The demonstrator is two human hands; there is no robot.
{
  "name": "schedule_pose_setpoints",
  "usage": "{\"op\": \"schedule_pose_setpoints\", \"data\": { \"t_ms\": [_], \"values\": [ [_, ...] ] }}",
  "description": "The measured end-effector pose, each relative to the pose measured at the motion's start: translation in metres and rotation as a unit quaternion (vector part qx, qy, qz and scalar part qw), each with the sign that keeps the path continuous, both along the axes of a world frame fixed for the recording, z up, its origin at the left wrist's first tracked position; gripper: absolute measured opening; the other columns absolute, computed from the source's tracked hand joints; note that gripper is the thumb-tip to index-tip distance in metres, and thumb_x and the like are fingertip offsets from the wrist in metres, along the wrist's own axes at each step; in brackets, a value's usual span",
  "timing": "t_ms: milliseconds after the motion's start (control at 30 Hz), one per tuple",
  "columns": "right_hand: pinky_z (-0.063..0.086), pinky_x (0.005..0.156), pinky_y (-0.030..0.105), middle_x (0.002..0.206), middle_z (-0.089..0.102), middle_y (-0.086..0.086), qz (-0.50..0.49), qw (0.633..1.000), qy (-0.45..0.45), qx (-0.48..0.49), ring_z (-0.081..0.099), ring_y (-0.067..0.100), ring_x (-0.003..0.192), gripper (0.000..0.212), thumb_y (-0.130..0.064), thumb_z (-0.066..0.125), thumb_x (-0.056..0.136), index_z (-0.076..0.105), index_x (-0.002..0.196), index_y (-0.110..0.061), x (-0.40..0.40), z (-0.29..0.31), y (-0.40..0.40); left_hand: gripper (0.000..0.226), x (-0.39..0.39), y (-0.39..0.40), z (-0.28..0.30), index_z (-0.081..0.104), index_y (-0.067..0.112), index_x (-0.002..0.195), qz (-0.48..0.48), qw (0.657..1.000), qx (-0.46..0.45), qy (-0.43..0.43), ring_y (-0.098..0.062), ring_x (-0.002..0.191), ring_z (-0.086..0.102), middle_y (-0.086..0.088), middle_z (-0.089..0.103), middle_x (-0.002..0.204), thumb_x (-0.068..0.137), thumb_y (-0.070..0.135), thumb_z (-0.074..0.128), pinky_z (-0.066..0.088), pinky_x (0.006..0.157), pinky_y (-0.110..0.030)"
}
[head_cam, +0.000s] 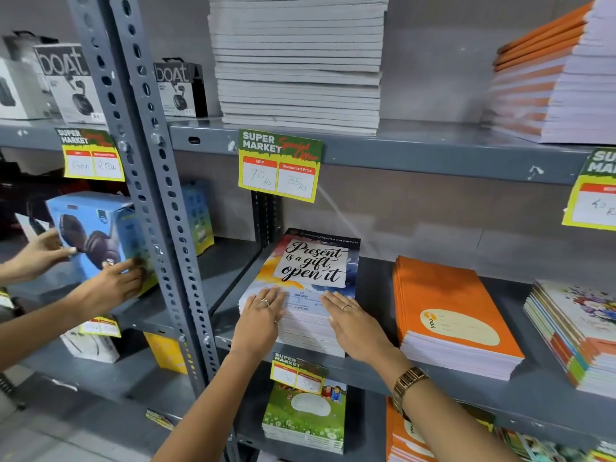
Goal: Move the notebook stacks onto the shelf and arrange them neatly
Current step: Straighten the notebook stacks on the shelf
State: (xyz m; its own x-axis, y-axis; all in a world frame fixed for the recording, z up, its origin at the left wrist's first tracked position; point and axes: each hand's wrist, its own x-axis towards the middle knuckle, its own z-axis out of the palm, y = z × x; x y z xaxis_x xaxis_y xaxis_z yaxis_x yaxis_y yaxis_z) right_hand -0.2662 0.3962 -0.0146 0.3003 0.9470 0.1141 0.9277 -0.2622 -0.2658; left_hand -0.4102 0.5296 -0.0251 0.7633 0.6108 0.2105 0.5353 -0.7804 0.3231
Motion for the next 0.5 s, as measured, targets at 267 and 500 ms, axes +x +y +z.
{"op": "schedule_pose_setpoints", "data": {
  "t_ms": [267,500],
  "values": [
    [-0.007,0.111,0.020,0.160,0.010,-0.001,-0.015,0.999,-0.045,0.024,0.005,0.012,0.148,0.050,-0.026,0.023,0.103,0.011,0.150,-0.015,-0.005,-0.008,0.001,0.043,0.003,0.004,-0.007,0.034,0.015,0.142,0.006,0.999,-0.003,-0.040,-0.021,0.146,0.019,-0.006,0.030,0.154,0.099,0.015,0.034,0.010,0.120,-0.033],
    [-0.008,0.111,0.019,0.160,0.012,-0.002,-0.019,0.998,-0.049,0.035,0.006,0.011,0.148,0.049,-0.024,0.024,0.103,0.012,0.150,-0.016,-0.008,-0.009,0.001,0.042,0.003,0.006,-0.013,0.037,0.014,0.141,0.014,0.998,0.004,-0.056,-0.020,0.145,0.023,-0.006,0.036,0.152,0.099,0.015,0.034,0.013,0.120,-0.034]
  ]
}}
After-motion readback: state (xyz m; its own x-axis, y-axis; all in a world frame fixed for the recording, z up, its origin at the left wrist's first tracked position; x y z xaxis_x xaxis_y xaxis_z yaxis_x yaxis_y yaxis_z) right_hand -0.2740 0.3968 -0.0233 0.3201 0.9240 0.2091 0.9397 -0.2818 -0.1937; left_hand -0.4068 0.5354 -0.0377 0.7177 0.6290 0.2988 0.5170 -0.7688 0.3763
